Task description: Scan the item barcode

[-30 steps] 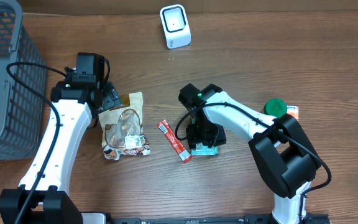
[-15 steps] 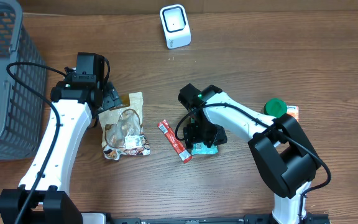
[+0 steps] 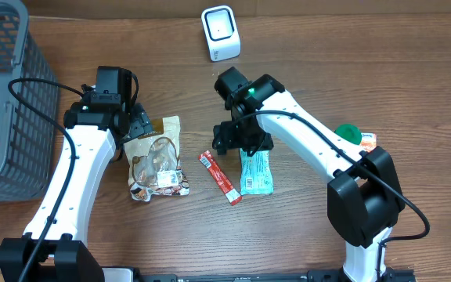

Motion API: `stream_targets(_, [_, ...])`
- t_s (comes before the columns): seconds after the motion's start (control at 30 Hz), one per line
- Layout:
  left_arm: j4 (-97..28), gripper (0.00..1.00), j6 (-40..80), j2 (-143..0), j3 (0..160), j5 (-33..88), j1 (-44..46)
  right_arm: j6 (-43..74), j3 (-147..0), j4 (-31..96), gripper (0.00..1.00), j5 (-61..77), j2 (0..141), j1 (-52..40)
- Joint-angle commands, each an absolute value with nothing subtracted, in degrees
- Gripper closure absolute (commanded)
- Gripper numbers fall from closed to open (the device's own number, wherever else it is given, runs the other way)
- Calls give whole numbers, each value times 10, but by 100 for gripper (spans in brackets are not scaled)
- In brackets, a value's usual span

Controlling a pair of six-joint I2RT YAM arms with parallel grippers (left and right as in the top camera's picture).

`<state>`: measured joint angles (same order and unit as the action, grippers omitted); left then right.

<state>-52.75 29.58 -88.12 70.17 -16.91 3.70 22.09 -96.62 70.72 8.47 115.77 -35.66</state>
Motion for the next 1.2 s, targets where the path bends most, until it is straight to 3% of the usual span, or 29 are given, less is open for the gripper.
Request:
stream_targets(0.0, [-529,0,291,-870,711,-169,38,228,-961,698,43,76,1151,-355])
stream_targets(0.03, [-529,0,291,-870,711,-169,38,228,-955,691,61,76,1151,-355])
stream_targets(0.1, [-529,0,291,-870,711,-169,38,234,-943,675,74,67,1151,-355])
stream_targets(0.67, [-529,1,291,-870,711,-169,38,356,-828,637,74,-136,1152,-353])
stream_targets(1.03, [-529,0,291,-870,711,-169,38,390,-814,654,72,-143,1152,-305])
stream_targets(1.17, [-529,0,291,-870,711,-169,38,390,-836,685,64,-117,1152,-285])
